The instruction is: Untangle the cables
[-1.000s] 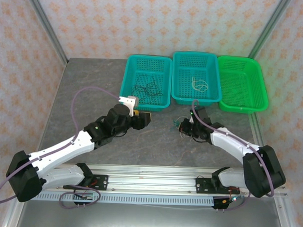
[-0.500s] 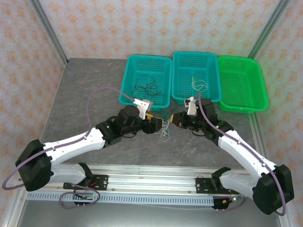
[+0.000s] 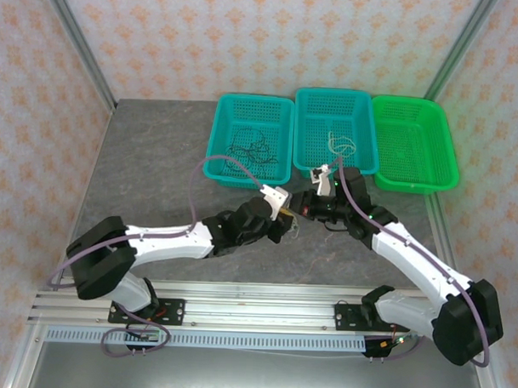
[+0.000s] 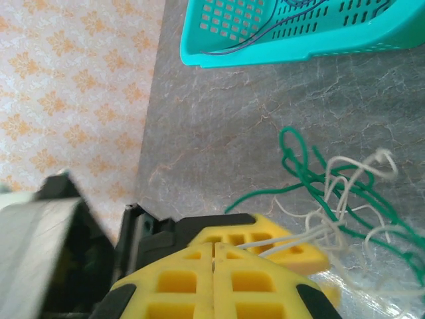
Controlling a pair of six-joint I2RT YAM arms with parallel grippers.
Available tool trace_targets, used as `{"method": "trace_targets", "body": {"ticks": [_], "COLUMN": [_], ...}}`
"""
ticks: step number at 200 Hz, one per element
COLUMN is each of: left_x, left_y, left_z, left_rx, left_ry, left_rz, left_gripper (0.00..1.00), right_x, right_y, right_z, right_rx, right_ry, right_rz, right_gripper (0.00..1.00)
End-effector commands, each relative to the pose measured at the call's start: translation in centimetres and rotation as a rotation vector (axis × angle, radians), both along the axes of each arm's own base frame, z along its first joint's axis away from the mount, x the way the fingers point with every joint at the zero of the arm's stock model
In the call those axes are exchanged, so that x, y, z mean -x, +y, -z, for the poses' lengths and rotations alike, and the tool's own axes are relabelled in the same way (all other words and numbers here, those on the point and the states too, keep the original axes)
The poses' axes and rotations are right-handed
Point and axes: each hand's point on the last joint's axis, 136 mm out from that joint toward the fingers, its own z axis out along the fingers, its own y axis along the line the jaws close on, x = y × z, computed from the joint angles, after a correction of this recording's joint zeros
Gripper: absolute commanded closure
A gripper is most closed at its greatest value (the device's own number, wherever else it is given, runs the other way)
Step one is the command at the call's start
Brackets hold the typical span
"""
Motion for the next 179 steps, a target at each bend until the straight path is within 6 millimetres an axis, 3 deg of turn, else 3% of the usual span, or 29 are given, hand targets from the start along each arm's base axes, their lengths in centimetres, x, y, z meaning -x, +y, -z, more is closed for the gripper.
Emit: {"method": "trace_targets", "body": {"ticks": [1, 41, 61, 86, 103, 115, 129, 141, 160, 179], "left_x": [-2.1, -1.7, -1.1, -0.4, 0.2, 0.3, -0.1, -0.7, -1.5, -2.2], "left_y": [1.2, 4.1, 5.5, 6.2, 4.8, 3.7, 2.9, 2.6, 2.4, 2.7], "left_z": [-0.9, 0.9, 2.3, 3.7, 3.3, 2.4, 1.2, 0.0, -2.0, -2.7], "left_rx": [0.041, -0.042, -0.062, -0.055, 0.016, 0.087, 0.178, 0.280, 0.411, 0.471], "left_ry": [-0.072, -0.054, -0.030, 0.005, 0.023, 0.042, 0.079, 0.119, 0.159, 0.217], "left_rz": [-0.148, -0.216, -0.242, -0.250, -0.184, -0.141, -0.131, -0.137, -0.147, -0.180], "left_gripper": [1.00, 1.00, 1.00, 1.00, 1.00, 0.86, 0.62, 0.50, 0.41, 0.38], "right_x": [-0.5, -2.5, -3.0, -3.1, -2.7, -2.5, -2.4, -2.3, -2.2, -2.1], "right_y": [-1.7, -7.8, -9.9, -9.5, -7.8, -7.3, -7.3, -7.2, -6.7, -6.2], "right_z": [-1.5, 0.2, 0.2, -0.5, -1.5, -1.7, -1.7, -1.7, -1.7, -1.6], "right_rx": [0.063, 0.242, 0.224, 0.160, 0.109, 0.096, 0.101, 0.096, 0.067, 0.034], "right_ry": [-0.083, -0.111, -0.105, -0.118, -0.144, -0.144, -0.142, -0.138, -0.128, -0.116], "right_rz": [0.081, 0.395, 0.489, 0.456, 0.353, 0.322, 0.317, 0.311, 0.294, 0.277], "right_gripper": [1.00, 1.00, 1.00, 1.00, 1.00, 1.00, 1.00, 1.00, 1.00, 1.00]}}
